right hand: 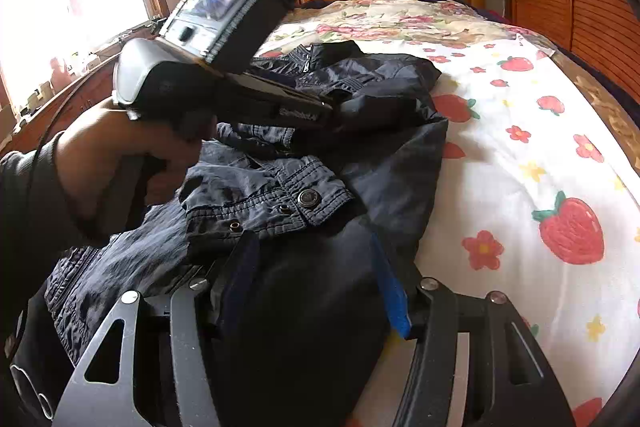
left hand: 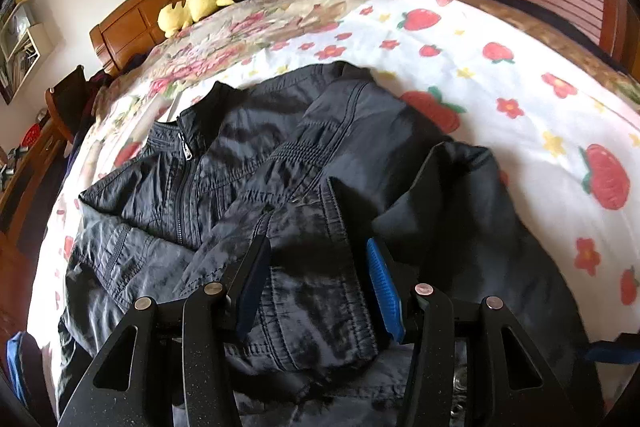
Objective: Fold large clothes
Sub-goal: 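Grasp the jacket side with the left tool, fold it over the body, release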
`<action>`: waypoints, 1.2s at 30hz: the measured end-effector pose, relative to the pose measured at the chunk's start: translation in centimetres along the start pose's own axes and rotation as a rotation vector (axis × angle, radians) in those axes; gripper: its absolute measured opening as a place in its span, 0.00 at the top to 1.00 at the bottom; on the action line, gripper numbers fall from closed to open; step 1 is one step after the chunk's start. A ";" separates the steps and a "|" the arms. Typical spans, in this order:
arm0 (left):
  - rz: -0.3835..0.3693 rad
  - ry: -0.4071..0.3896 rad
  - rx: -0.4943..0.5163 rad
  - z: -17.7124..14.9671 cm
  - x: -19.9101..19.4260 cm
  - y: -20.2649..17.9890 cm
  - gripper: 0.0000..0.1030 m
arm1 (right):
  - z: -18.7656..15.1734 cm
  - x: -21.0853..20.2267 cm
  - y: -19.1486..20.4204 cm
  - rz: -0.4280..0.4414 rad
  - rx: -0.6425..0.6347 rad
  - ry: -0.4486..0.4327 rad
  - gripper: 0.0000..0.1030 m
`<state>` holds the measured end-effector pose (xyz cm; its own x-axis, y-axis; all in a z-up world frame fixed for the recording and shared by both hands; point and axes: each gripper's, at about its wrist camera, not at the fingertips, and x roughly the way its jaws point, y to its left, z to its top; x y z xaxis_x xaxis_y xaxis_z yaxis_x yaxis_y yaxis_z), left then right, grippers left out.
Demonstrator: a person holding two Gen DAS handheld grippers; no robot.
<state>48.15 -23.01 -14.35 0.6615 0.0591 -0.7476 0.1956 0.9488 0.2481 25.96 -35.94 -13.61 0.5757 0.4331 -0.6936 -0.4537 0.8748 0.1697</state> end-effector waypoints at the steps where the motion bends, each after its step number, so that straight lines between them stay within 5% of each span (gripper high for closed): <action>1: 0.000 0.006 0.005 0.1 0.2 -0.1 0.75 | 0.0 -0.1 0.0 0.000 -0.002 -0.001 0.43; 2: -0.002 0.020 0.007 0.2 0.3 -0.1 0.91 | 0.0 -0.2 0.0 -0.002 -0.004 -0.003 0.43; 5: 0.027 0.004 0.024 0.4 -0.5 0.1 0.92 | 0.1 -0.2 0.1 -0.010 -0.006 -0.006 0.43; 12: 0.084 -0.128 -0.027 -1.1 -6.8 3.8 0.93 | 0.7 -0.4 1.1 -0.029 -0.029 -0.033 0.43; 18: 0.101 -0.177 -0.039 -5.5 -11.8 6.2 0.93 | 1.5 -0.4 2.2 -0.060 -0.037 -0.060 0.43; 36: 0.063 -0.128 -0.122 -17.1 -15.6 10.2 0.86 | 4.1 0.4 6.8 -0.133 -0.067 -0.041 0.43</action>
<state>27.51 -8.96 -10.70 0.7577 0.0873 -0.6468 0.0666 0.9755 0.2097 25.85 -28.98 -9.88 0.6603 0.3240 -0.6775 -0.4154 0.9091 0.0299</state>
